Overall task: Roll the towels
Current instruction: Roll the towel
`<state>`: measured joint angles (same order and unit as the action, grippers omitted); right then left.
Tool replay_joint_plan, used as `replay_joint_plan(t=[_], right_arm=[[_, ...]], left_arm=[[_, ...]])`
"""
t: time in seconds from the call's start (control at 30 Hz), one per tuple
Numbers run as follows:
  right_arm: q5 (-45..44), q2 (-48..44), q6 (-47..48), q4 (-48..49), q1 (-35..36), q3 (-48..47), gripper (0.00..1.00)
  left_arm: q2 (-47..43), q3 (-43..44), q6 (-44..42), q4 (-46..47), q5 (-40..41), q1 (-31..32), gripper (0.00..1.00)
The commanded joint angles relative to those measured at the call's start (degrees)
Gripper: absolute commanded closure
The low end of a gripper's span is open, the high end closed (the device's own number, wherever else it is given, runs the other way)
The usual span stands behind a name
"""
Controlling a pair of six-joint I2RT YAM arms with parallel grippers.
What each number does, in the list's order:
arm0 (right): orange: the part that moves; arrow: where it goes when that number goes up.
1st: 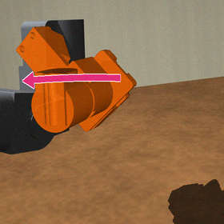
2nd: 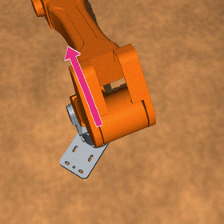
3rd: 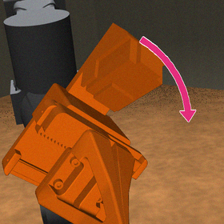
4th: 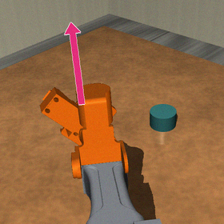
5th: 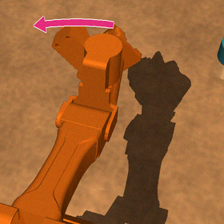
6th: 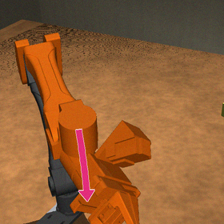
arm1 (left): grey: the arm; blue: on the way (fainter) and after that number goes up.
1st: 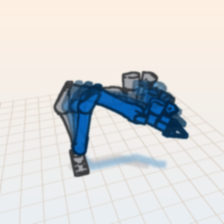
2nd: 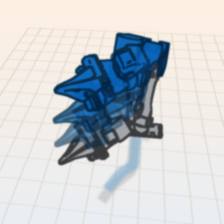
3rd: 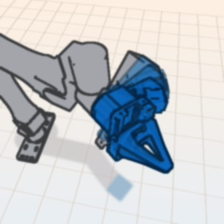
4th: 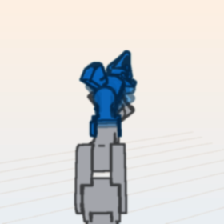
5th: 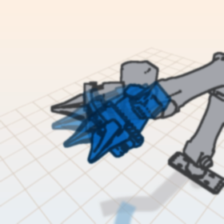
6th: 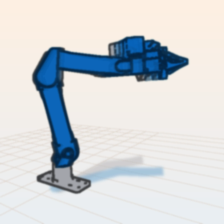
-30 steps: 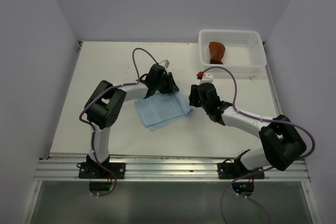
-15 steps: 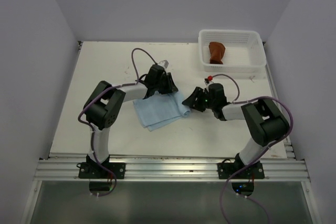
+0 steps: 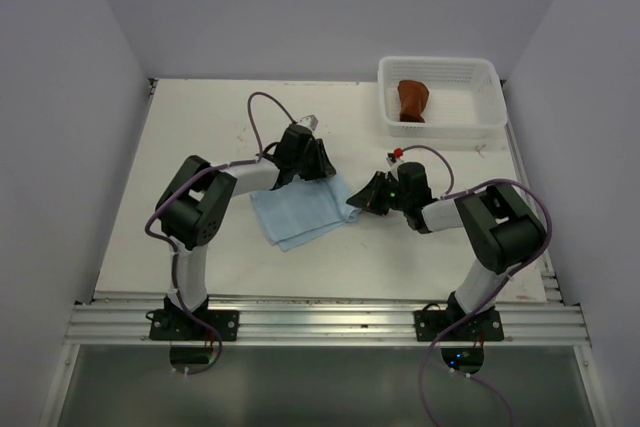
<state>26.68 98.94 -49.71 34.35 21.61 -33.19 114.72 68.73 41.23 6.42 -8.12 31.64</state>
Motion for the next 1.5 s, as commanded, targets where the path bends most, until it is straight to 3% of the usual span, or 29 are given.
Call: replay_joint_plan(t=[0.0, 0.07, 0.47, 0.6, 0.83, 1.13, 1.47], right_arm=[[1.63, 0.56, 1.11, 2.21, -0.07, 0.41, 0.90], [0.06, -0.75, 3.21, 0.99, -0.07, 0.23, 1.00], [-22.80, -14.20, 23.51, -18.43, 3.79, -2.40, 1.00], [-32.97, -16.05, 29.75, -24.49, 9.13, -5.47, 1.00], [-45.55, -15.17, 36.78, -26.00, 17.41, -6.54, 1.00], [-62.08, -15.18, 43.20, -20.90, 29.27, -4.08, 1.00], [-73.51, -5.69, 47.95, -21.78, 38.16, -9.44, 1.00]], left_arm=[[-0.63, -0.88, -0.80, -4.66, 3.90, -0.26, 0.66], [-0.72, 0.08, -0.80, -5.44, 3.73, -0.26, 0.66], [-3.01, 7.47, -1.33, -12.21, 3.37, -0.26, 0.65], [-5.81, 7.47, -2.21, -12.66, 6.53, 0.61, 0.65], [-8.10, 8.00, -2.38, -13.00, 6.54, 1.06, 0.65], [-10.04, 7.30, -1.33, -12.66, 5.05, 1.15, 0.65], [-13.55, 2.55, -0.01, -11.78, 4.60, 2.20, 0.65]])
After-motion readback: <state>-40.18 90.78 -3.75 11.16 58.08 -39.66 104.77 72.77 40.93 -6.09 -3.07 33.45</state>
